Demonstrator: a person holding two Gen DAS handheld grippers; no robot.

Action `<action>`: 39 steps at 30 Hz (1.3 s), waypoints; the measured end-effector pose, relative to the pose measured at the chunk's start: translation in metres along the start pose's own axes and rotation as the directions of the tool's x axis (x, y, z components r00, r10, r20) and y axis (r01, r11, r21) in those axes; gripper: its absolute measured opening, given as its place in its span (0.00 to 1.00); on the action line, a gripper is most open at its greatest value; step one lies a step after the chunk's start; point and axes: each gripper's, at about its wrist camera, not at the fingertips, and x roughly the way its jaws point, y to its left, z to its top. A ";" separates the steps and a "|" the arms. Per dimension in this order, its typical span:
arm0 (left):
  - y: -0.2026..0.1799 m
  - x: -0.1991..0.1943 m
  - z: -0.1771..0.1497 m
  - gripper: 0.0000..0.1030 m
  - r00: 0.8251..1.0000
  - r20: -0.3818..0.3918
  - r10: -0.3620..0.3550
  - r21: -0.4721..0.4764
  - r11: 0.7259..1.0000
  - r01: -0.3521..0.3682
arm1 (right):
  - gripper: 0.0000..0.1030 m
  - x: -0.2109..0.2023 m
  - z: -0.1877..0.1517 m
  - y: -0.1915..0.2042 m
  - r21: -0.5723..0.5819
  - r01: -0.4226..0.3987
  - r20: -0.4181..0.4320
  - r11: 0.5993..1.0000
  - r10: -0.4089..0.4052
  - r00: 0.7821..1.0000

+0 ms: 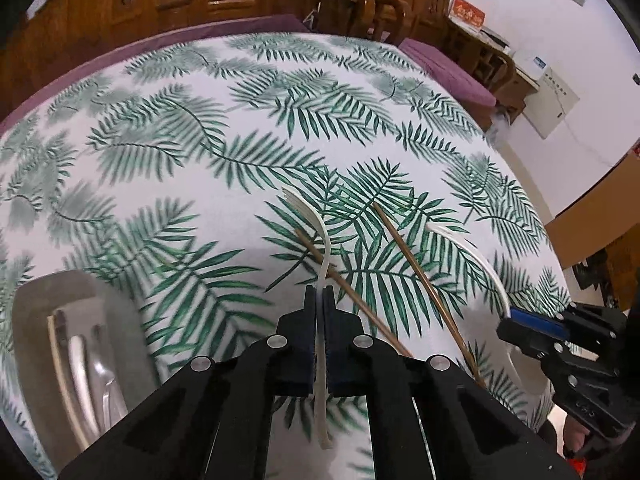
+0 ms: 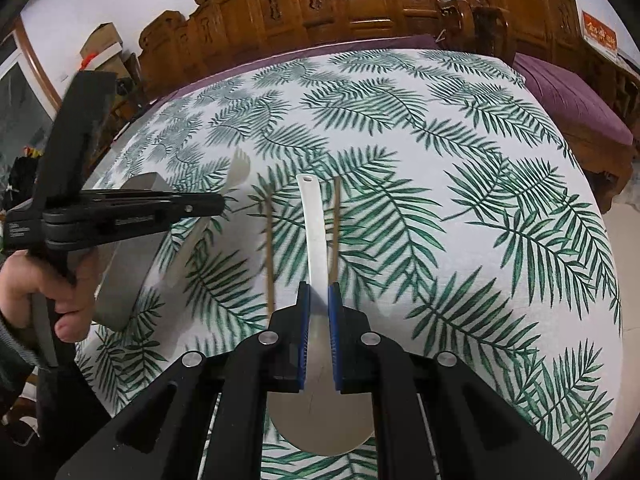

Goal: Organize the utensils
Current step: 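Carry the fork into the tray and open the left tool while the right tool holds the white spoon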

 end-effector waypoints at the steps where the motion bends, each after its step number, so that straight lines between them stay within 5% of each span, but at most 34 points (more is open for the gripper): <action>1: 0.002 -0.008 -0.002 0.02 1.000 0.006 0.003 0.003 1.000 -0.003 | 0.11 -0.001 0.001 0.003 -0.003 0.000 0.002 1.000 0.000 1.000; 22: 0.047 -0.113 -0.041 0.02 0.992 0.099 0.073 0.015 0.997 -0.075 | 0.11 -0.019 0.009 0.092 -0.085 -0.045 0.038 0.995 0.048 0.998; 39: 0.098 -0.114 -0.070 0.02 0.992 0.058 0.116 -0.035 0.993 -0.114 | 0.11 -0.012 0.001 0.117 -0.078 -0.068 0.025 0.995 0.070 0.997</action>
